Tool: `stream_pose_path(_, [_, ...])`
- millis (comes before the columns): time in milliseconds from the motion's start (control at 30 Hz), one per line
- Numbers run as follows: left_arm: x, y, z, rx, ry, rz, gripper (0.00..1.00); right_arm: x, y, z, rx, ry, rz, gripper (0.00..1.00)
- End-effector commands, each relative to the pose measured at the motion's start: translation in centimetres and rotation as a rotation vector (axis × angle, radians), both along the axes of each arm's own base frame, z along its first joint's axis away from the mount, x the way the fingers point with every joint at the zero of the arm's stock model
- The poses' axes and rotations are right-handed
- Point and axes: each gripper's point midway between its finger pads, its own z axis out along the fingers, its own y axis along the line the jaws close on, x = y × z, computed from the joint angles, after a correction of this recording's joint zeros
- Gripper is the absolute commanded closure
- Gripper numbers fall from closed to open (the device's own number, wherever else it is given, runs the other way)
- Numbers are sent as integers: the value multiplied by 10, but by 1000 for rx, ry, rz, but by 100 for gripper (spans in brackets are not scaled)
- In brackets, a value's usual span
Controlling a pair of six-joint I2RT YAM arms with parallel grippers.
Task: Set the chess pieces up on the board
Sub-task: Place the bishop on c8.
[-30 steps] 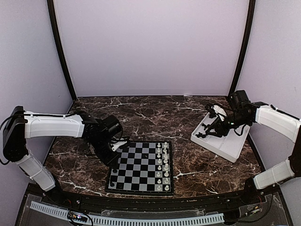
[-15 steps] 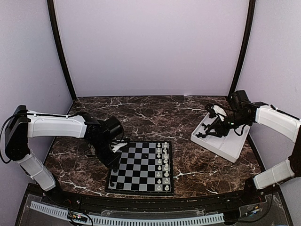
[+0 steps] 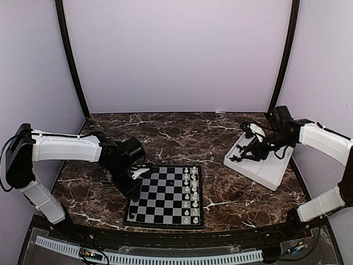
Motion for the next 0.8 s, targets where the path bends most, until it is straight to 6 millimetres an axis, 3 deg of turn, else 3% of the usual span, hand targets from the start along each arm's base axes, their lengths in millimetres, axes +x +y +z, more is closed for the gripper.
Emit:
stream_pose_path(0, [-7, -4, 9, -40, 5, -32, 73, 7, 4, 12, 21, -24, 11, 52])
stream_pose_path(267, [-11, -9, 8, -60, 27, -49, 74, 6, 4, 11, 18, -21, 10, 52])
stream_pose_path(767, [-8, 6, 6, 31, 14, -4, 83, 7, 4, 9, 22, -12, 15, 52])
